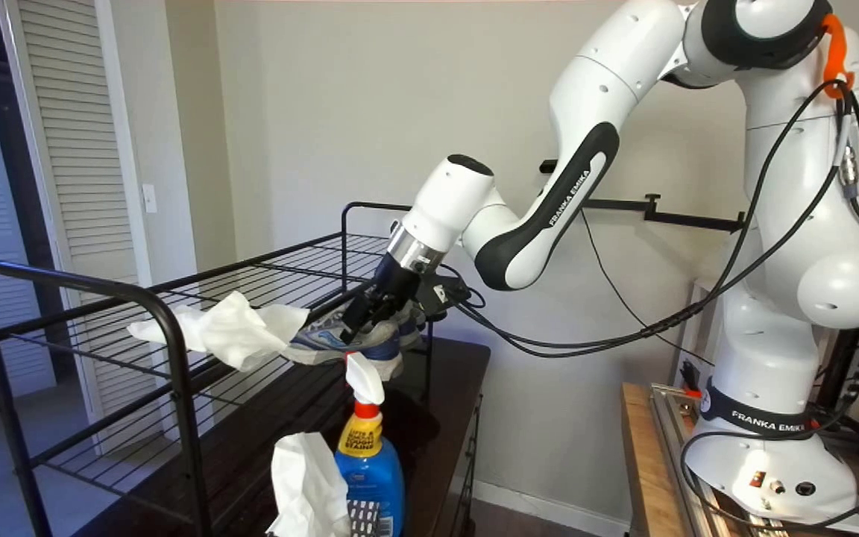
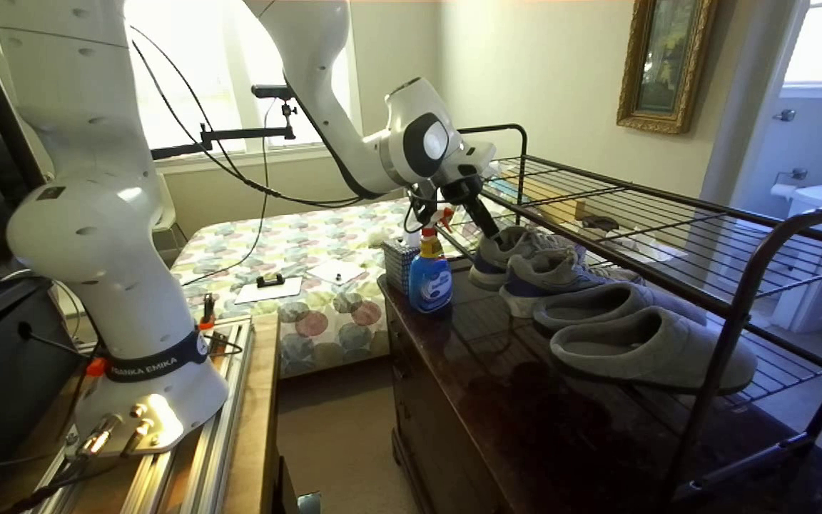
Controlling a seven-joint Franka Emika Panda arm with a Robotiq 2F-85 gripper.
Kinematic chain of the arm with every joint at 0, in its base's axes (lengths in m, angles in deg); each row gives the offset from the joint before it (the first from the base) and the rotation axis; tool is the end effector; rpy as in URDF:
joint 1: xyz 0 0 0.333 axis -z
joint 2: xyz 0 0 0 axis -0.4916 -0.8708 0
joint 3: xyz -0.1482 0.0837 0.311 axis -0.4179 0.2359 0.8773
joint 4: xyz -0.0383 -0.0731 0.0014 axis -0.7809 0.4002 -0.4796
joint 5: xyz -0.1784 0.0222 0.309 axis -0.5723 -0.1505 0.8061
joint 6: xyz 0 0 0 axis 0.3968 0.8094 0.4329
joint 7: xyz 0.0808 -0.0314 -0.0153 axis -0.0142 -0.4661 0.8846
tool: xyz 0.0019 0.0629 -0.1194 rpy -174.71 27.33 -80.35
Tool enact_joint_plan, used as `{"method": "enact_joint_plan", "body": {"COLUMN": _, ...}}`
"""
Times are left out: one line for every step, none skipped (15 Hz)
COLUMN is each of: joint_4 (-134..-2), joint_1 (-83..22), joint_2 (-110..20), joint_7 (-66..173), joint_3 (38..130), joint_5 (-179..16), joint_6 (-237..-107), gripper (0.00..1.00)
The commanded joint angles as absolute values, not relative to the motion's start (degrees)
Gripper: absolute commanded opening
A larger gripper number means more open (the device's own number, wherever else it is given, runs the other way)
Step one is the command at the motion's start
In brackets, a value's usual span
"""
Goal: Move the left sneaker to the top shelf.
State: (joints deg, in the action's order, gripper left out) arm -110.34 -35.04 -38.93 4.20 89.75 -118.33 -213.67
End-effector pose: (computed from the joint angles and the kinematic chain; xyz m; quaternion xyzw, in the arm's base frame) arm 0.5310 0.1186 0.3494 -0.9589 0.0663 -0.2737 0.0335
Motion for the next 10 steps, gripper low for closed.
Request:
{"method": "enact_joint_plan", "body": {"joint_4": -112.5, "joint_1": -34.3, "joint_2": -38.0, "joint_7": 5.3, "joint_3": 90.3, "joint_5": -117.0, "joint_6": -210.5, "gripper": 1.0}}
{"method": "enact_joint_plan", "body": {"joint_4": -113.0, "joint_1": -34.2, "joint_2": -37.7, "joint_7": 5.2, "joint_3": 90.3, "joint_5": -117.1, "joint_6": -210.1, "gripper": 1.0}}
{"method": "enact_joint_plan", "body": {"joint_4": -113.2, "joint_1": -34.2, "joint_2": -37.7, "joint_7": 4.9, "joint_3": 90.1, "joint_5": -117.2, "joint_6": -209.6, "gripper": 0.82}}
{"method": "enact_joint_plan", "body": {"joint_4": -113.3, "joint_1": -34.2, "joint_2": -37.7, "joint_7": 4.8, "joint_3": 90.1, "joint_5": -117.1, "joint_6": -209.1, "gripper": 0.72}}
{"method": "enact_joint_plan", "body": {"joint_4": -113.5, "joint_1": -34.3, "joint_2": -37.8, "joint_7": 4.6, "joint_3": 90.1, "joint_5": -117.1, "joint_6": -209.0, "gripper": 0.66}}
{"method": "enact_joint_plan", "body": {"joint_4": -113.7, "joint_1": -34.3, "joint_2": -37.8, "joint_7": 4.6, "joint_3": 90.2, "joint_5": -117.0, "joint_6": -209.1, "gripper": 0.58}}
{"method": "enact_joint_plan", "body": {"joint_4": -113.9, "joint_1": -34.1, "joint_2": -37.9, "joint_7": 5.1, "joint_3": 90.6, "joint_5": -116.4, "joint_6": -209.3, "gripper": 0.52}}
{"method": "enact_joint_plan", "body": {"joint_4": -114.1, "joint_1": -33.9, "joint_2": -38.0, "joint_7": 5.2, "joint_3": 90.7, "joint_5": -116.0, "joint_6": -209.4, "gripper": 0.43}}
{"method": "enact_joint_plan", "body": {"joint_4": -114.2, "joint_1": -33.8, "joint_2": -38.0, "joint_7": 5.2, "joint_3": 90.9, "joint_5": -115.7, "joint_6": -209.3, "gripper": 0.38}}
{"method": "enact_joint_plan", "body": {"joint_4": -114.2, "joint_1": -33.8, "joint_2": -38.1, "joint_7": 5.4, "joint_3": 91.1, "joint_5": -115.2, "joint_6": -209.3, "gripper": 0.31}}
